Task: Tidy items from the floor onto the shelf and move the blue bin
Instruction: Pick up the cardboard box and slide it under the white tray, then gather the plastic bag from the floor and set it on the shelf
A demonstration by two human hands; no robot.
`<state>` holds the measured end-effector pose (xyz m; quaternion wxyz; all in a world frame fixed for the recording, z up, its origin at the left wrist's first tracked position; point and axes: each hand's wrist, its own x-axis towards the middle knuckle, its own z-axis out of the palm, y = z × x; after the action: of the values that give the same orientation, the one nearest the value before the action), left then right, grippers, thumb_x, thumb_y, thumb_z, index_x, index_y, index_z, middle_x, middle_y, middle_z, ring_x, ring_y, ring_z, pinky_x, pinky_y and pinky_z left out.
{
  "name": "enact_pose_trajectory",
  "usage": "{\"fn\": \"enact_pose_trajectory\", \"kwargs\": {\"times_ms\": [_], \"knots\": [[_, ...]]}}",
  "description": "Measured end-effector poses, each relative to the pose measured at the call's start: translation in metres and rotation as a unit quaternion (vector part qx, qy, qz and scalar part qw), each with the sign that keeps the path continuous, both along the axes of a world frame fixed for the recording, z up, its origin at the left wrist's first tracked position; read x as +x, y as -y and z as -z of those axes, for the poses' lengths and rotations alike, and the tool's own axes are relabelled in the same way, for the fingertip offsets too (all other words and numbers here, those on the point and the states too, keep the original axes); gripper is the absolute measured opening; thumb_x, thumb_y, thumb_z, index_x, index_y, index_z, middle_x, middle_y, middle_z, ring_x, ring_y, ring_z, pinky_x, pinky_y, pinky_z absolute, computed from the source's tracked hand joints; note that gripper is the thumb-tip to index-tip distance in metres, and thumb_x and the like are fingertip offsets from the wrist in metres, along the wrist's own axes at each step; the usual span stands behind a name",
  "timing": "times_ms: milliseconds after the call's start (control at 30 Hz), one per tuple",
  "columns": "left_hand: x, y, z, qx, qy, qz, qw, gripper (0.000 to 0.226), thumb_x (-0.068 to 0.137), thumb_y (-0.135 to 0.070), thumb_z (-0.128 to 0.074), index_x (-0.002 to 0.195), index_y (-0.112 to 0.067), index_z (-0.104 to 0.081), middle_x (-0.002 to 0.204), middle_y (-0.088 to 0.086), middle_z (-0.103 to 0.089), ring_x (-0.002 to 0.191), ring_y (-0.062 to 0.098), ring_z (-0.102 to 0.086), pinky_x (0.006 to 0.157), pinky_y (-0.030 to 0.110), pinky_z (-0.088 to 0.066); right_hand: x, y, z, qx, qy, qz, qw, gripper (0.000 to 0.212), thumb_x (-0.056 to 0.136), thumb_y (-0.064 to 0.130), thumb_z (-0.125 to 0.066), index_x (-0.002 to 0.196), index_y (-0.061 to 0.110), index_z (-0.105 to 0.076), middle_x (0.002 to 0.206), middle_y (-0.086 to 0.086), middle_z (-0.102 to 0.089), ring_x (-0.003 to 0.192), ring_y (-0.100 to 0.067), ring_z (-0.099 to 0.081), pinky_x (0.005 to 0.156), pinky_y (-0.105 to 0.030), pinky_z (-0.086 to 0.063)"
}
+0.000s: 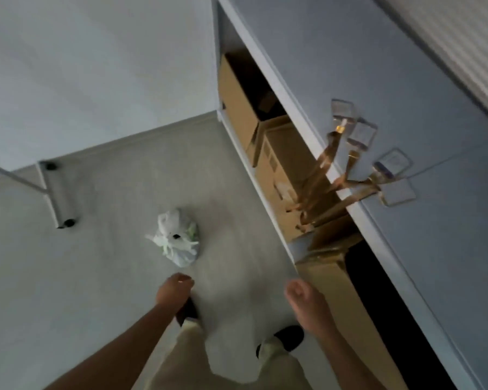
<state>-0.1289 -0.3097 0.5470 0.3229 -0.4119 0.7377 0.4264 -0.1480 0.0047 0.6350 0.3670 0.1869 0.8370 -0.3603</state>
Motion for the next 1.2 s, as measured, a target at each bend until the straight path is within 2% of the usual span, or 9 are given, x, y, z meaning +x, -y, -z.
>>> {"fn": "enact_pose_trajectory", "kwargs": {"times_ms": [67, 233, 400, 600, 700, 800, 933, 1100, 1200], "knots": [[0.011, 0.064, 0.043, -0.009, 0.033, -0.048, 0.998, 0.036, 0.064, -0.04, -0.063, 0.091, -0.018, -0.071, 0.097, 0.014, -0.074, 0.093, 0.034, -0.069, 0.09, 0.049, -0.056, -0.021, 0.062, 0.042, -0.006, 0.034, -0.081, 0.996, 0.029, 0.098, 0.039, -0.054, 0.118, 0.021, -0.065, 0.115, 0.001, -0.068, 0.103, -0.019, -0.064, 0.083, -0.031, -0.05], [-0.018, 0.151, 0.123, -0.034, 0.039, -0.103, 0.993, 0.025, 0.082, -0.032, -0.064, 0.103, -0.02, -0.07, 0.102, 0.009, -0.072, 0.093, 0.03, -0.069, 0.088, 0.045, -0.057, -0.084, 0.207, 0.177, 0.028, 0.055, -0.244, 0.968, 0.032, 0.09, 0.031, -0.051, 0.115, 0.02, -0.065, 0.117, -0.005, -0.071, 0.109, -0.027, -0.064, 0.087, -0.033, -0.05], [-0.074, 0.194, 0.273, -0.038, 0.016, -0.117, 0.992, 0.041, 0.084, -0.031, -0.066, 0.123, -0.018, -0.062, 0.119, 0.007, -0.067, 0.099, 0.025, -0.066, 0.088, 0.038, -0.053, -0.145, 0.316, 0.362, 0.055, -0.014, -0.392, 0.918, 0.044, 0.088, 0.034, -0.06, 0.13, 0.02, -0.056, 0.127, -0.004, -0.062, 0.116, -0.024, -0.059, 0.09, -0.033, -0.047], [-0.136, 0.21, 0.446, 0.008, -0.03, -0.176, 0.984, 0.109, 0.069, -0.038, -0.083, 0.154, -0.028, -0.016, 0.148, 0.009, -0.04, 0.13, 0.03, -0.049, 0.1, 0.044, -0.047, -0.177, 0.392, 0.554, 0.097, -0.085, -0.453, 0.882, 0.124, 0.064, 0.056, -0.081, 0.156, 0.024, -0.004, 0.162, -0.014, -0.014, 0.147, -0.036, -0.021, 0.113, -0.049, -0.035], [-0.146, 0.206, 0.487, -0.014, -0.067, -0.141, 0.988, 0.068, 0.075, -0.028, -0.073, 0.137, -0.023, -0.047, 0.119, 0.001, -0.063, 0.103, 0.021, -0.063, 0.083, 0.035, -0.054, -0.173, 0.408, 0.602, 0.081, -0.098, -0.46, 0.879, 0.143, 0.059, 0.058, -0.084, 0.155, 0.027, 0.017, 0.165, -0.015, 0.004, 0.152, -0.037, -0.009, 0.118, -0.054, -0.028], [-0.15, 0.205, 0.486, -0.077, -0.105, -0.069, 0.989, 0.028, 0.079, -0.015, -0.056, 0.105, -0.014, -0.066, 0.093, 0.007, -0.072, 0.086, 0.028, -0.068, 0.075, 0.038, -0.057, -0.168, 0.408, 0.61, 0.052, -0.148, -0.429, 0.89, 0.143, 0.059, 0.056, -0.085, 0.157, 0.021, 0.013, 0.165, -0.017, 0.0, 0.15, -0.036, -0.017, 0.117, -0.052, -0.031], [-0.159, 0.203, 0.431, -0.055, -0.15, -0.018, 0.987, 0.021, 0.077, -0.001, -0.048, 0.07, -0.017, -0.061, 0.067, 0.004, -0.062, 0.064, 0.024, -0.057, 0.052, 0.028, -0.042, -0.169, 0.396, 0.576, 0.012, -0.174, -0.387, 0.905, 0.136, 0.058, 0.06, -0.082, 0.159, 0.023, 0.003, 0.167, -0.009, 0.002, 0.153, -0.029, -0.01, 0.115, -0.047, -0.035], [-0.162, 0.185, 0.323, -0.012, -0.175, 0.026, 0.984, 0.026, 0.08, 0.0, -0.052, 0.077, -0.02, -0.069, 0.063, -0.003, -0.06, 0.06, 0.016, -0.055, 0.053, 0.021, -0.038, -0.168, 0.384, 0.477, -0.024, -0.217, -0.41, 0.885, 0.115, 0.058, 0.069, -0.074, 0.153, 0.029, -0.024, 0.166, -0.005, -0.015, 0.153, -0.023, -0.012, 0.121, -0.04, -0.025], [-0.16, 0.172, 0.231, 0.022, -0.211, 0.045, 0.976, 0.027, 0.078, -0.001, -0.054, 0.081, -0.021, -0.072, 0.068, -0.003, -0.066, 0.069, 0.019, -0.063, 0.061, 0.03, -0.049, -0.161, 0.37, 0.387, -0.11, -0.135, -0.269, 0.947, 0.097, 0.049, 0.054, -0.081, 0.134, 0.029, -0.04, 0.129, 0.006, -0.058, 0.12, -0.002, -0.054, 0.097, -0.026, -0.05]]}}
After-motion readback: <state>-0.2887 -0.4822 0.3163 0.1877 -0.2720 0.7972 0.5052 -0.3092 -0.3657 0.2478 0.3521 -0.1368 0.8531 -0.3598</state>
